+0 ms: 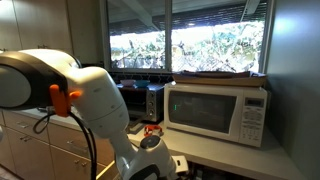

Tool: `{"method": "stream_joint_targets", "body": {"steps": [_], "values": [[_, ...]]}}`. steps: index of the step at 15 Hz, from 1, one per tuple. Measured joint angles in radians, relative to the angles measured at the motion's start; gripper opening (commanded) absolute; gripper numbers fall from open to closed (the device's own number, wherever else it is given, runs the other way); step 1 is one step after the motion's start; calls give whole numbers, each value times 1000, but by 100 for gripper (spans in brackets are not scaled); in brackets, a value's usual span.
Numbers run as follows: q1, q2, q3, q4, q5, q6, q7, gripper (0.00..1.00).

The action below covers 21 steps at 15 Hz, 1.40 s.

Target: Take the pair of scissors out of the drawer and put it on the countertop

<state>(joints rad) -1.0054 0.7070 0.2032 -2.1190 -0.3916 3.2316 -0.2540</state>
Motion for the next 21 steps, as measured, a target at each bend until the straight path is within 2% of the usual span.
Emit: {"method": "stream_joint_targets", "body": {"steps": [4,6,8,14,15,16,17,18,21], "values": [[-10,21,18,23,28,6,-2,54],[-24,30,43,29,35,7,-2,50],[-40,40,68,34,44,7,-2,43],[-108,93,141,54,69,6,-2,46],[-126,99,159,54,70,6,-2,42],[-142,102,175,54,70,1,-2,23],[-156,105,186,54,70,-6,-2,19],[-166,109,195,54,71,-16,-2,10],[-185,113,213,54,75,-38,-3,9]]}}
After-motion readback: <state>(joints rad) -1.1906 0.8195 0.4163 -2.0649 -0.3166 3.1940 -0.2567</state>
